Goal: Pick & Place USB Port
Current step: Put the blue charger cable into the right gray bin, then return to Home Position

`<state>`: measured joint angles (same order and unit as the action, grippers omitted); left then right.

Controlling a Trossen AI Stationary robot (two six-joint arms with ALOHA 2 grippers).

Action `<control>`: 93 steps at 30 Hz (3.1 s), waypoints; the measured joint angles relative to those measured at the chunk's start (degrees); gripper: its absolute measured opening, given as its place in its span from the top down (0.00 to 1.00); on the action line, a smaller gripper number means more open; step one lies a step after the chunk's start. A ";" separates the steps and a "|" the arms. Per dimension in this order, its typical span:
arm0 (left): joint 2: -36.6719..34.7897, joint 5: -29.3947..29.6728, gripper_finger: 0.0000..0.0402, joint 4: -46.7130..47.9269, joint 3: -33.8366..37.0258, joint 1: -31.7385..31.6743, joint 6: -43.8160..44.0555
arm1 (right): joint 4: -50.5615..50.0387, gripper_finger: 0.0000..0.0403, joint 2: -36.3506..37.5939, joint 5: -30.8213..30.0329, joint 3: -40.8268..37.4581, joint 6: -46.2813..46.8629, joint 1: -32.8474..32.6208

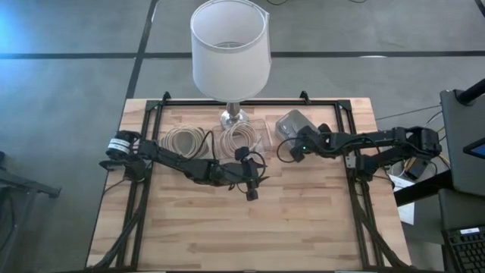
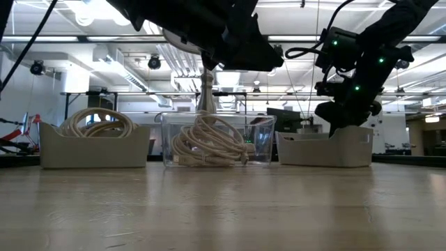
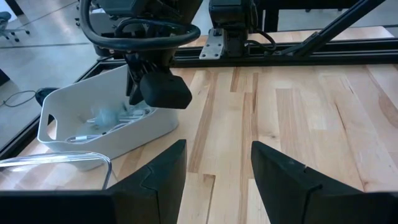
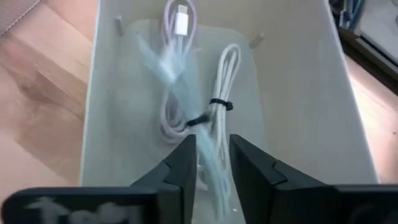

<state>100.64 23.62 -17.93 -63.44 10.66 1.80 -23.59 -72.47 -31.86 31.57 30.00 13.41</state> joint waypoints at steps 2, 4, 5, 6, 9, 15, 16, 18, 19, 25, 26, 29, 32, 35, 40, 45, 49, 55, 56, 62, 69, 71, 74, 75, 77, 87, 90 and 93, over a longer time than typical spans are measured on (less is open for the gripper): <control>0.00 0.00 0.54 0.00 0.00 0.00 0.00 | 0.04 0.75 0.00 -0.89 0.00 0.00 0.00; 0.00 0.00 0.54 0.00 0.00 0.00 -0.01 | 0.10 0.71 0.00 -1.17 0.00 0.00 0.00; 0.00 0.00 0.54 0.00 0.00 0.00 -0.01 | 0.14 0.70 0.00 -1.21 0.00 0.02 0.01; 0.00 0.00 0.54 0.00 0.00 0.00 -0.01 | 0.17 0.68 0.00 -1.29 0.00 0.01 0.00; 0.00 0.00 0.54 0.00 -0.02 0.00 -0.01 | 0.43 0.65 0.03 -2.97 0.00 0.01 0.00; -0.27 0.00 0.54 0.37 -0.02 0.07 -0.02 | 0.11 0.61 1.26 -2.97 3.15 -0.39 -0.11; -0.61 0.00 0.54 0.76 -0.02 0.14 -0.02 | 0.11 0.61 1.71 -2.70 3.96 -0.39 -0.11; -1.98 0.02 0.54 2.90 -0.02 0.33 0.01 | -0.10 0.60 2.69 -2.21 5.73 -0.41 -0.19; -2.82 0.04 0.55 4.15 -0.02 0.33 0.53 | -0.13 0.60 3.21 -1.88 6.71 -0.41 -0.41; -10.76 0.51 0.55 13.49 0.43 0.85 5.08 | -0.22 0.63 6.92 1.40 10.59 -2.17 -3.97; -12.44 0.52 0.55 13.72 1.01 1.16 4.95 | -0.13 0.63 7.60 1.46 11.01 -3.09 -5.07; -17.52 1.52 0.55 14.46 3.57 2.70 4.29 | -0.11 0.65 9.88 1.51 11.39 -5.69 -8.93; -23.35 6.50 0.55 15.02 7.75 4.75 4.27 | -0.05 0.66 12.40 3.23 11.14 -7.48 -13.28; -29.97 12.75 0.56 16.45 12.91 6.63 5.11 | -0.04 0.68 14.02 3.87 10.23 -8.40 -17.79; -41.09 14.43 0.60 16.91 22.71 10.22 8.57 | 1.75 0.71 15.50 3.85 8.04 -11.48 -23.67; -51.66 14.44 0.63 16.84 31.21 12.68 10.00 | 8.61 0.74 15.46 8.24 6.02 -18.01 -26.60; -58.71 14.43 0.66 16.25 36.81 13.05 10.00 | 18.58 0.77 15.50 22.13 3.32 -25.27 -27.02; -65.69 14.43 0.70 15.06 43.15 13.03 9.97 | 27.49 0.81 16.90 36.08 -0.76 -36.24 -26.95; -66.53 14.43 0.71 15.08 44.00 13.03 9.79 | 28.15 0.82 17.47 36.13 -1.30 -36.83 -26.70; -69.86 16.36 0.78 14.86 46.60 13.03 7.17 | 30.21 0.85 22.03 36.28 -6.74 -34.71 -24.72; -72.48 23.65 0.90 14.92 48.14 13.00 4.48 | 37.21 0.85 29.89 36.40 -15.21 -33.90 -22.75; -72.81 24.20 0.95 14.94 48.74 13.00 4.13 | 38.31 0.86 32.52 36.40 -17.40 -33.65 -22.36; -73.06 24.46 0.99 14.89 49.15 13.03 3.43 | 39.08 0.85 36.84 36.32 -20.16 -33.16 -21.56; -73.18 24.47 0.99 14.90 49.34 13.03 3.06 | 39.21 0.85 38.30 36.24 -20.93 -33.16 -21.31; -73.33 24.60 0.98 14.99 49.84 13.00 2.18 | 39.23 0.85 41.26 36.18 -22.28 -33.18 -20.79; -76.80 27.58 0.99 14.71 54.32 13.00 3.92 | 39.01 0.85 52.19 34.04 -27.48 -33.03 -20.09; -78.44 27.55 0.99 13.01 56.28 13.00 4.35 | 39.04 0.84 54.45 33.18 -29.26 -33.16 -20.09; -80.18 27.09 0.97 11.21 58.10 13.03 3.15 | 38.80 0.85 56.40 33.16 -30.78 -32.90 -20.09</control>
<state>20.46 50.71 -6.72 -5.34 23.68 4.94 15.20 -16.07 1.30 0.79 -2.91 -6.68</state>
